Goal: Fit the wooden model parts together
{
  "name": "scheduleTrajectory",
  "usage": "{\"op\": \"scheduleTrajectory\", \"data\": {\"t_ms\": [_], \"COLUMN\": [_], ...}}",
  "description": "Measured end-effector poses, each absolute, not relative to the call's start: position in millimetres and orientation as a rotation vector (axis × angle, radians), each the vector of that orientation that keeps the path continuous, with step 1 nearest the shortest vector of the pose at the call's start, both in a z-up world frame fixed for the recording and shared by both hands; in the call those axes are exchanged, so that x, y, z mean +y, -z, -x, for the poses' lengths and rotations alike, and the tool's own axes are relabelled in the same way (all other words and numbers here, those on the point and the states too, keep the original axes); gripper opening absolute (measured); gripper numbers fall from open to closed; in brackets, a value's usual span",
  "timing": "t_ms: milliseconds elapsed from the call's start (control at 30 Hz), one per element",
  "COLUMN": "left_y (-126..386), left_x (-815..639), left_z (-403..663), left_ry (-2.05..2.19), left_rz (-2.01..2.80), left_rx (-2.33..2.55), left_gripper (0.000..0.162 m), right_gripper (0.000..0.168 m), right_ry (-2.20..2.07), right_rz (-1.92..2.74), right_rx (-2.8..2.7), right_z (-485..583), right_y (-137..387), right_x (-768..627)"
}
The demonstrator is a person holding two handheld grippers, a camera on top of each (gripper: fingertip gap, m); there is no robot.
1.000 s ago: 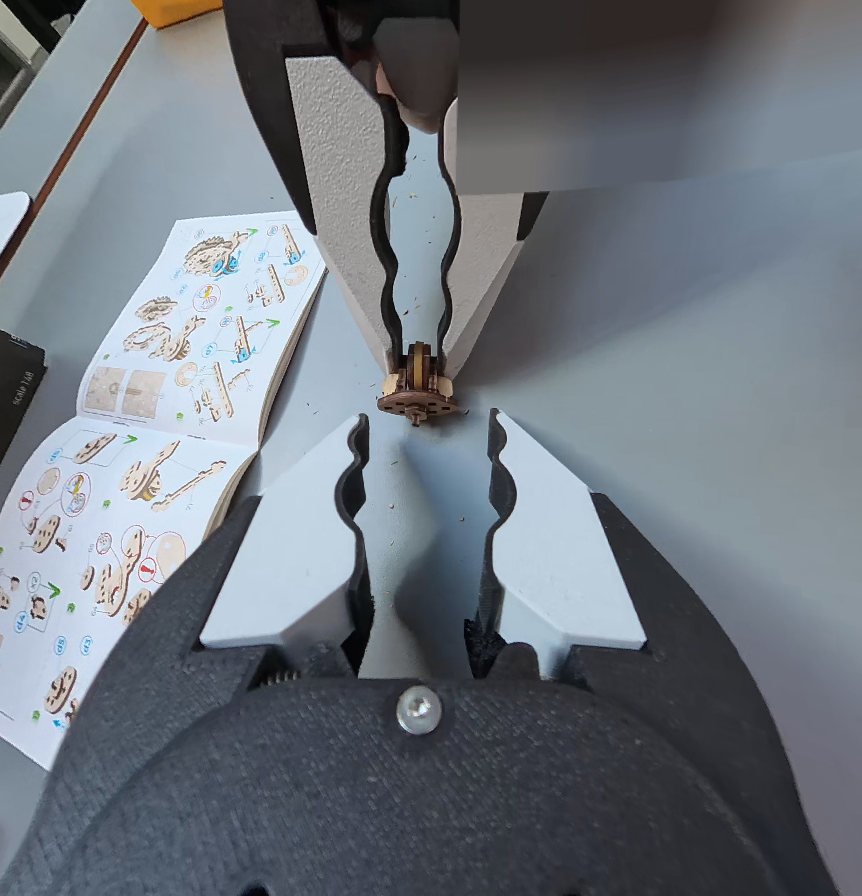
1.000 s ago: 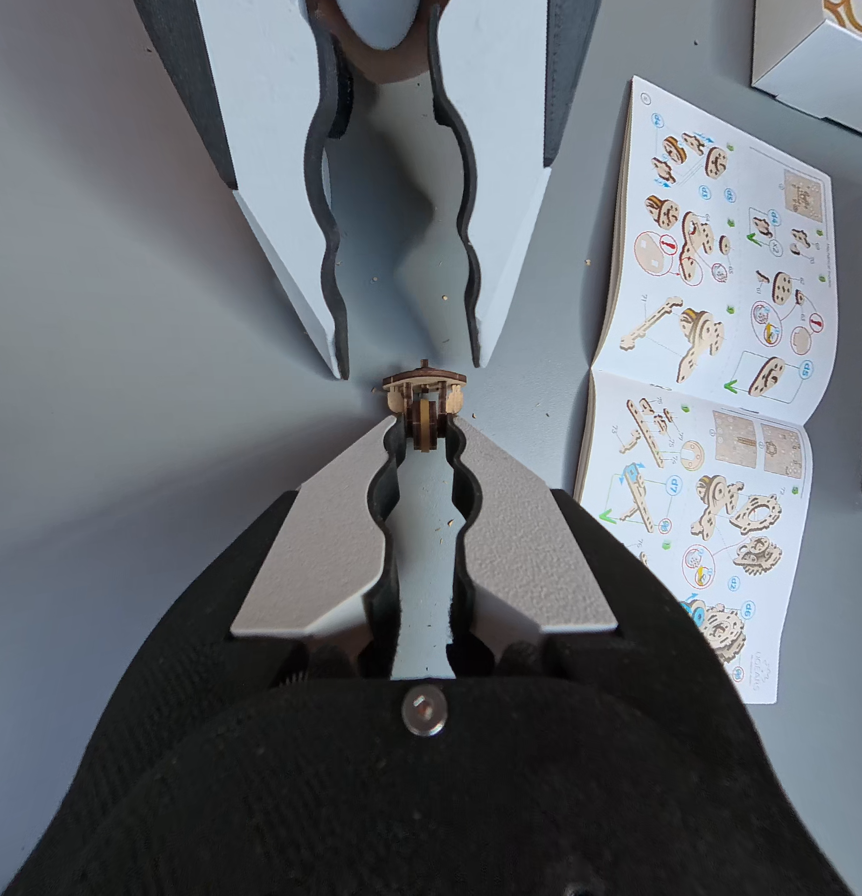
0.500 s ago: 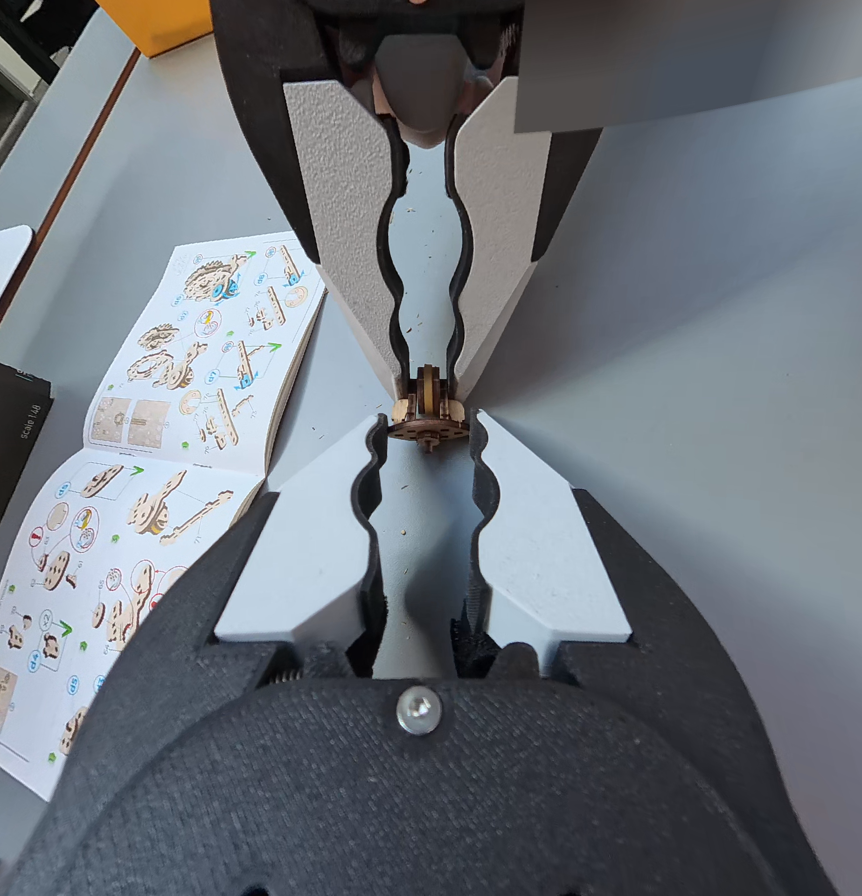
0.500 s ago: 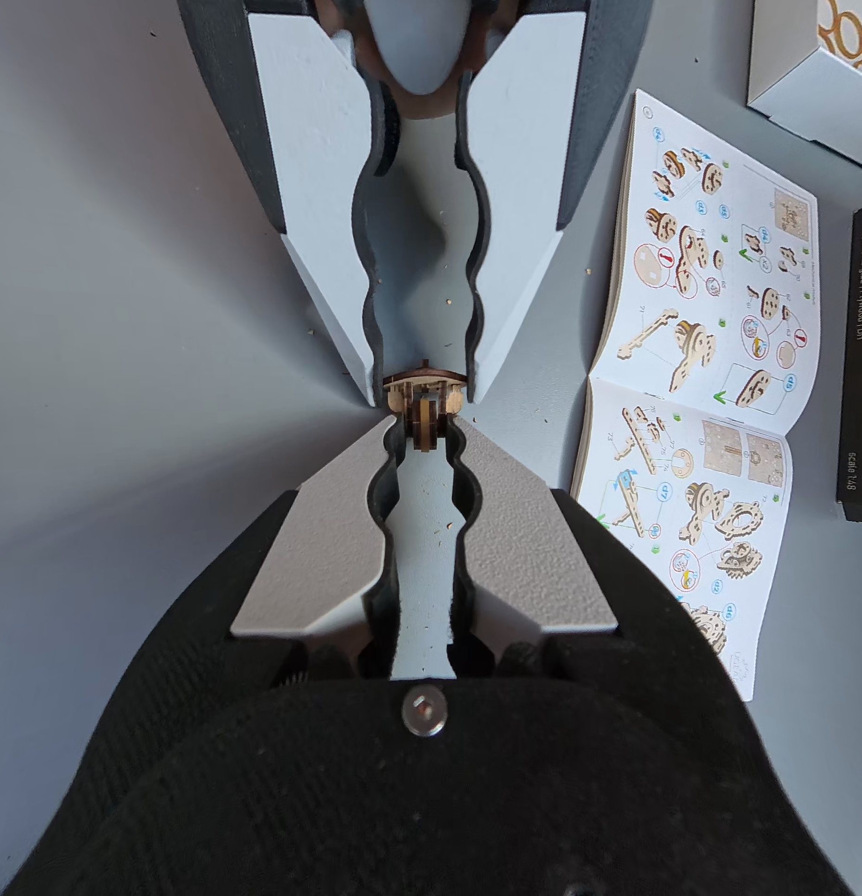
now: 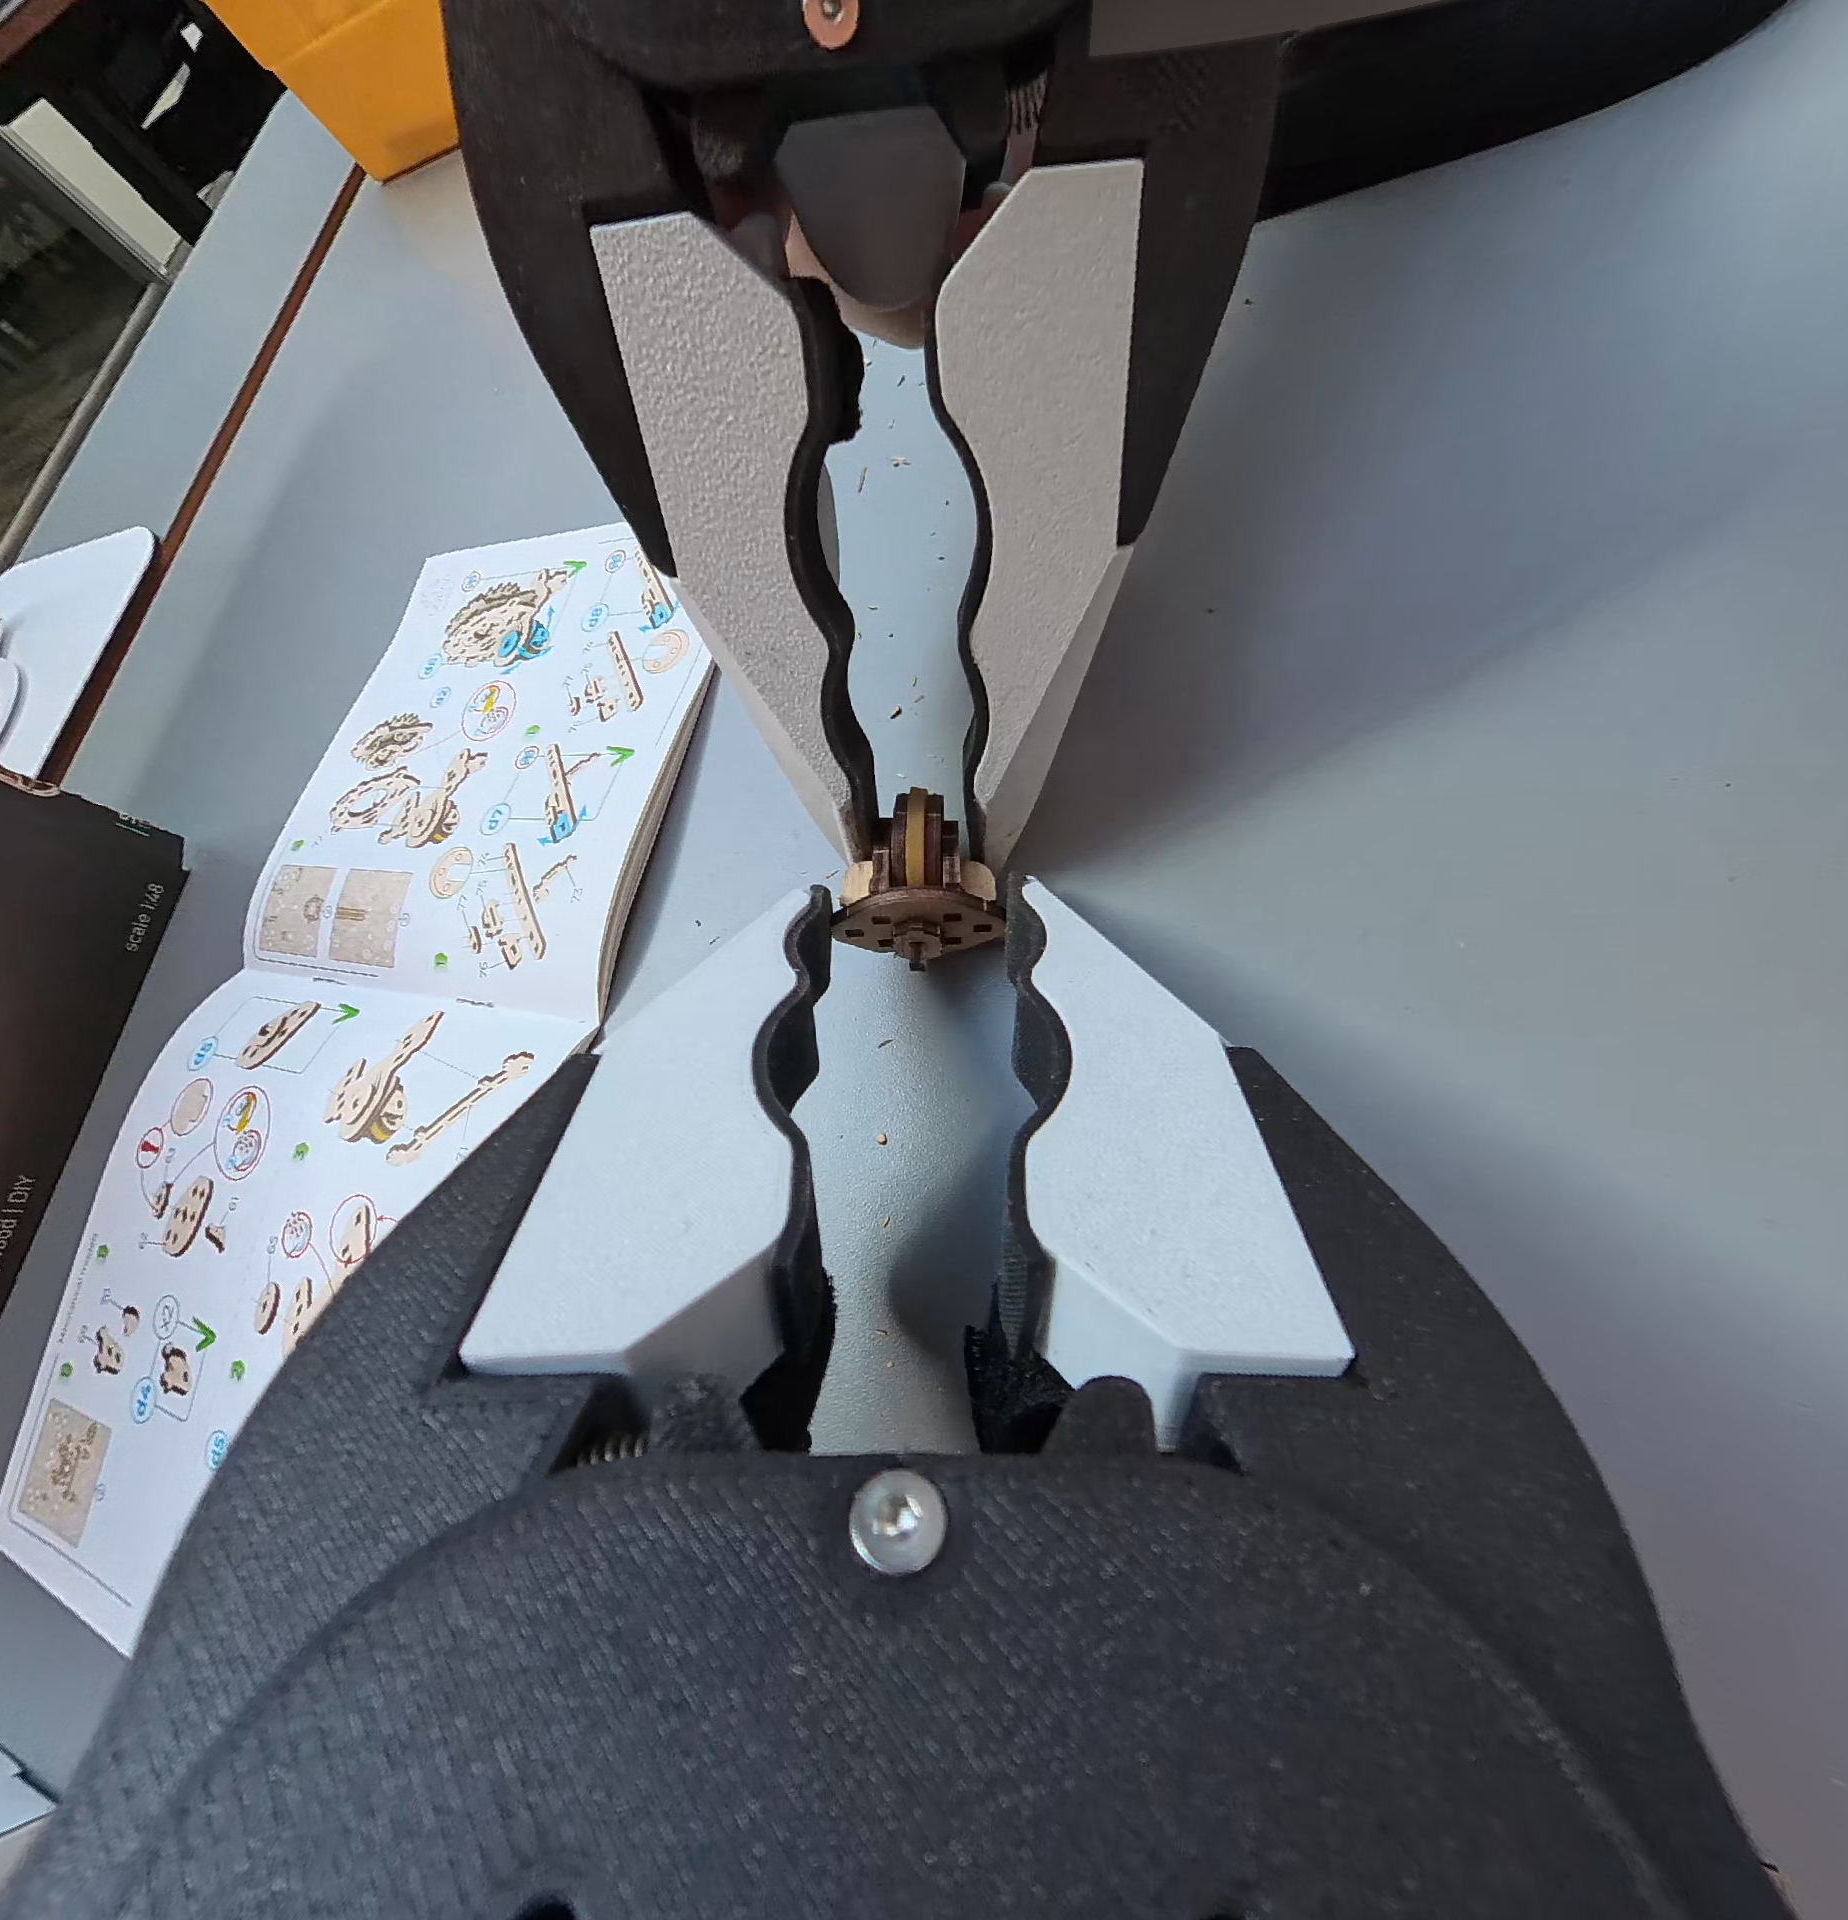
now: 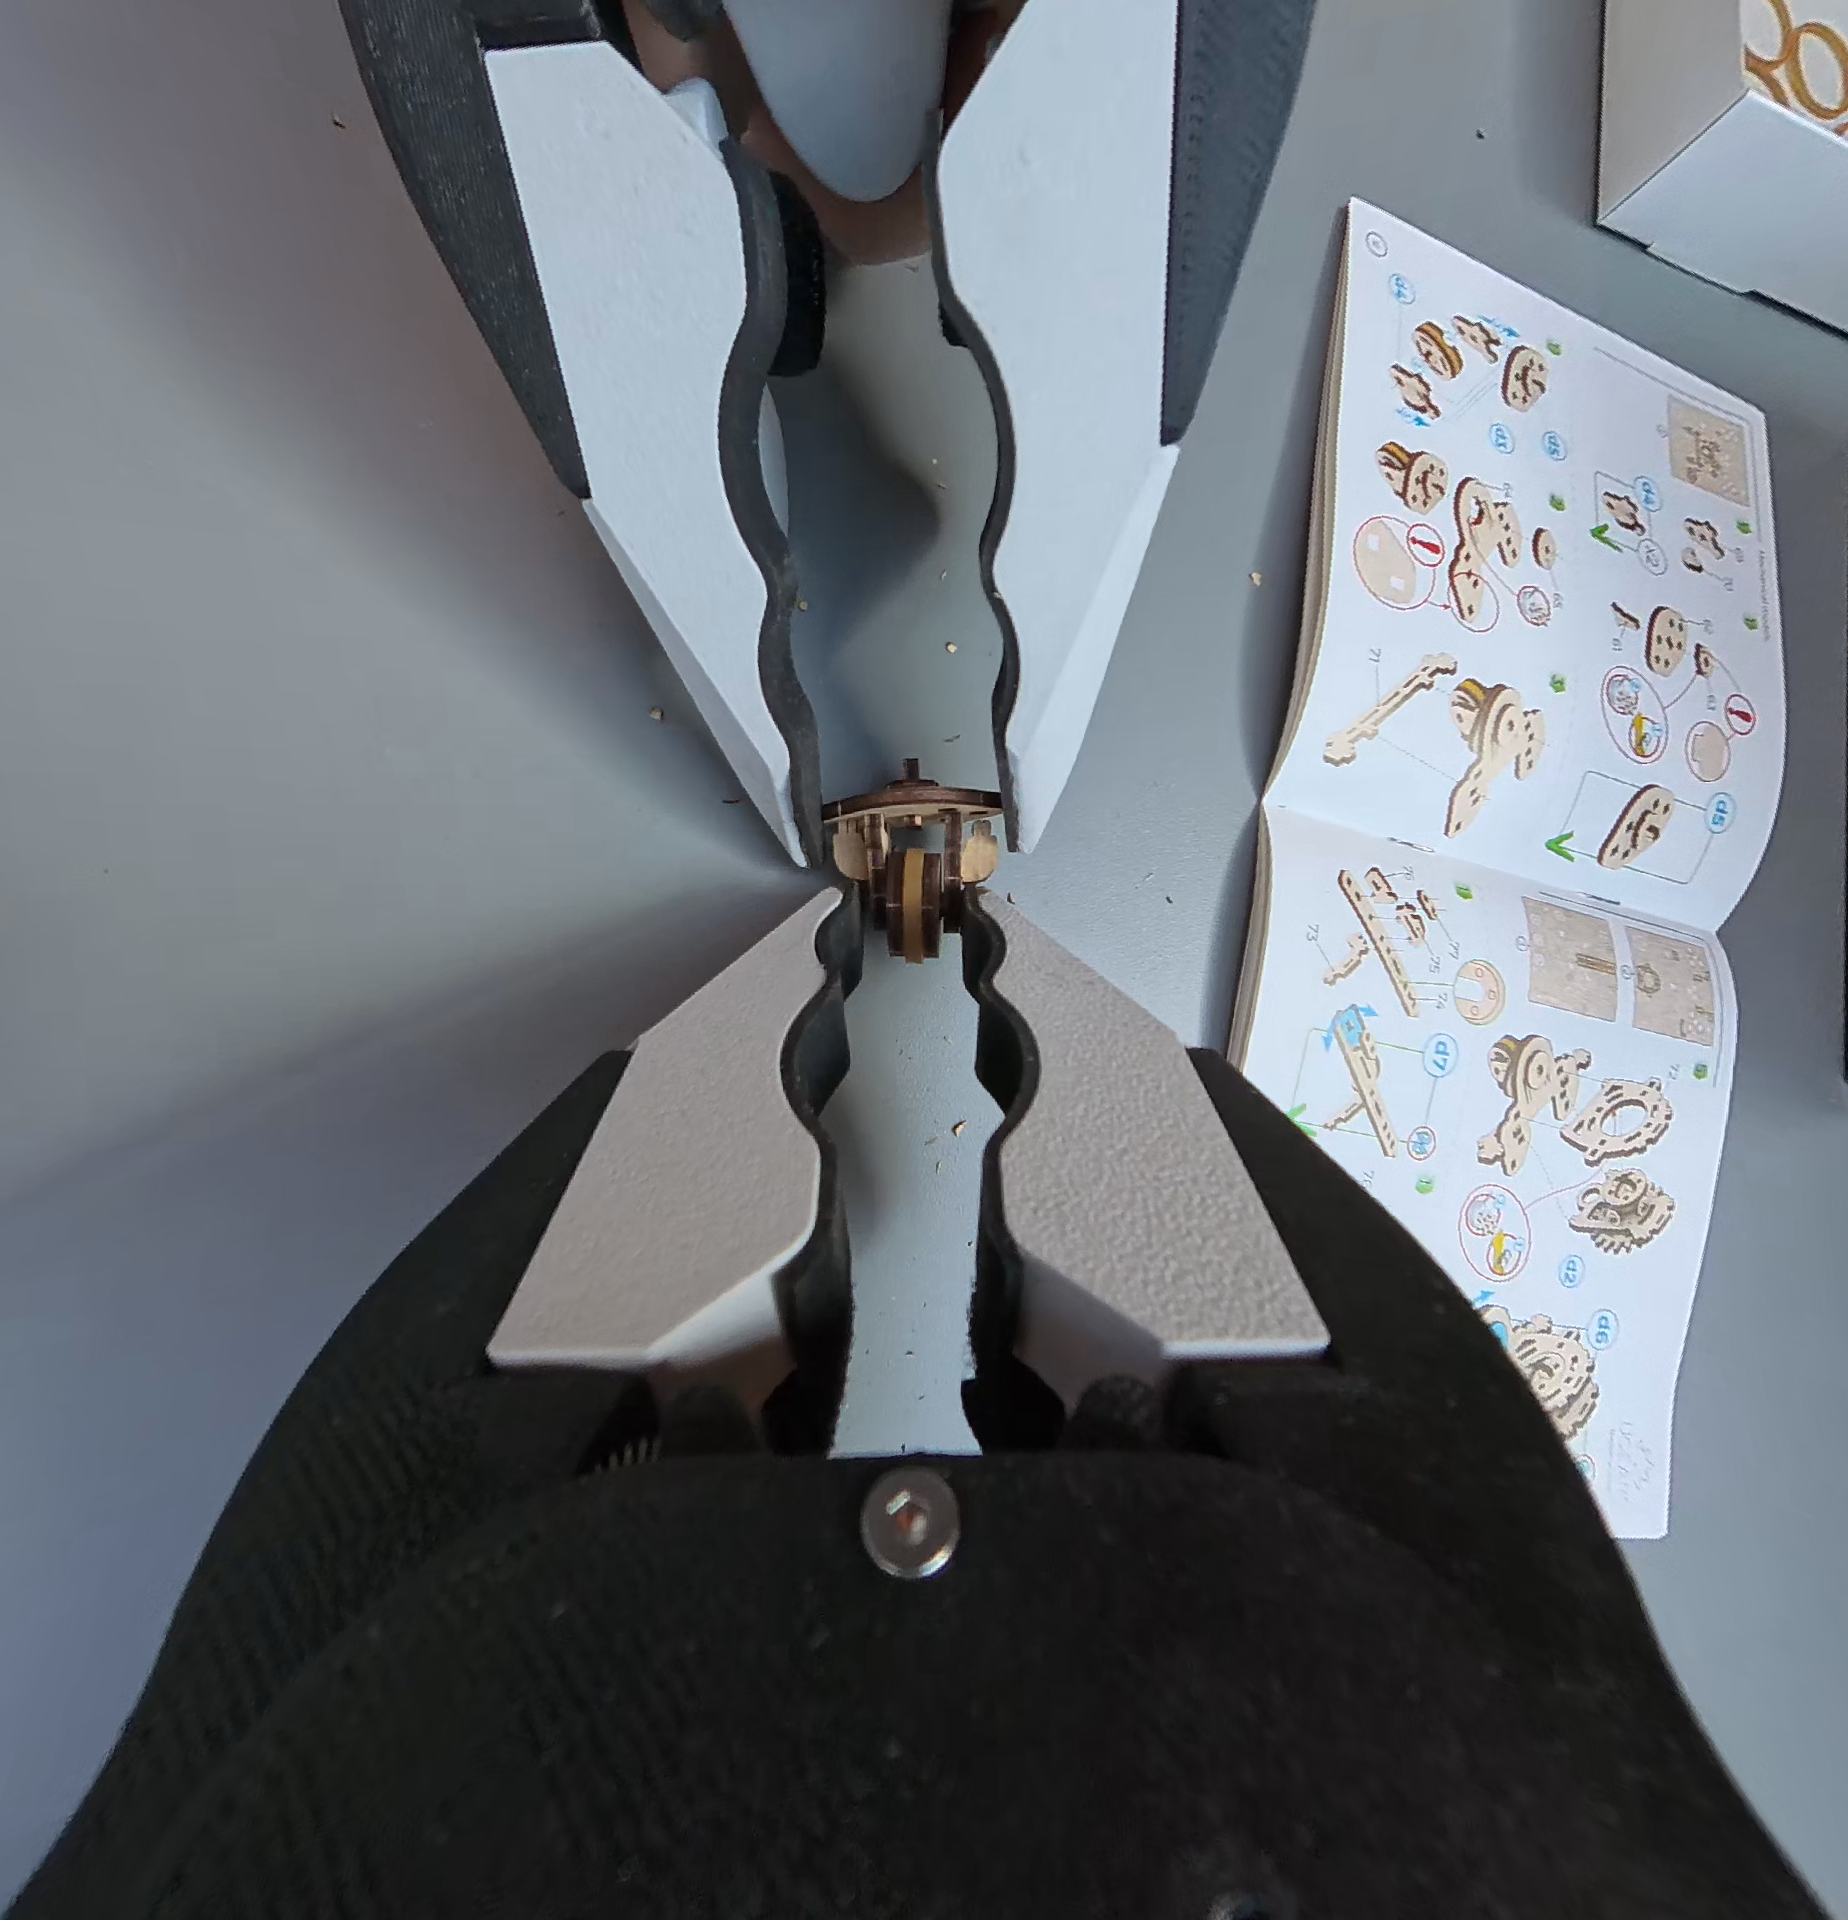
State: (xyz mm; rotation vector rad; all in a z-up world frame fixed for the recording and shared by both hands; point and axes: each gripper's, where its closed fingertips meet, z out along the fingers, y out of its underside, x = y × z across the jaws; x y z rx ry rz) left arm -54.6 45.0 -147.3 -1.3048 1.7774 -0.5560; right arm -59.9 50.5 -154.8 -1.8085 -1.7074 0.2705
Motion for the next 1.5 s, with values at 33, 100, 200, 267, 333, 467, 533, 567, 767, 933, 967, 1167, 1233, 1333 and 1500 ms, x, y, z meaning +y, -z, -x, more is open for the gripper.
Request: {"op": "scheduleTrajectory", "data": {"t_ms": [33,100,200,267,333,467,533,567,767,933,967,1167,1233,1333,1500], "left_y": [147.4,147.7,148.3,148.8,148.9,148.8,148.8,148.8,148.7,148.7,148.7,148.5,148.5,148.4,148.4], "left_x": [45.0,45.1,45.3,45.4,45.3,45.3,45.3,45.3,46.0,46.1,46.2,46.1,46.0,45.8,46.0], "left_z": [54.5,54.5,54.5,54.4,54.3,54.3,54.3,54.3,54.1,53.8,53.8,53.7,53.8,53.7,53.6], "left_ry": [0.559,0.564,0.573,0.580,0.582,0.581,0.581,0.581,0.577,0.574,0.574,0.570,0.569,0.569,0.569], "left_rz": [1.308,1.315,1.327,1.338,1.340,1.338,1.339,1.339,1.342,1.342,1.342,1.340,1.338,1.337,1.338], "left_rx": [1.778,1.780,1.783,1.785,1.787,1.786,1.786,1.786,1.781,1.780,1.780,1.778,1.777,1.777,1.776], "left_gripper": [0.032,0.032,0.032,0.032,0.032,0.032,0.032,0.032,0.032,0.032,0.032,0.031,0.031,0.031,0.032], "right_gripper": [0.018,0.018,0.021,0.024,0.025,0.028,0.029,0.029,0.010,0.012,0.013,0.012,0.012,0.011,0.003], "right_ry": [-0.277,-0.294,-0.317,-0.355,-0.412,-0.603,-0.735,-0.813,-1.377,-1.358,-1.392,-1.393,-1.419,-1.441,-1.491], "right_rz": [1.806,1.809,1.821,1.836,1.864,1.944,2.005,2.052,2.231,2.299,2.303,2.334,2.327,2.341,2.329], "right_rx": [-1.708,-1.705,-1.701,-1.701,-1.695,-1.638,-1.547,-1.470,-0.933,-0.863,-0.859,-0.862,-0.849,-0.841,-0.832], "right_z": [59.9,59.7,58.3,57.0,55.3,51.5,48.5,46.8,49.9,50.8,52.9,57.8,60.6,61.4,63.1], "right_y": [154.7,154.8,154.6,154.8,155.4,153.3,148.0,145.0,128.8,139.5,139.2,146.6,145.4,147.7,145.5], "right_x": [50.5,50.6,50.7,49.1,47.1,43.0,45.7,49.4,67.1,72.3,70.2,69.6,69.5,68.2,66.0]}}
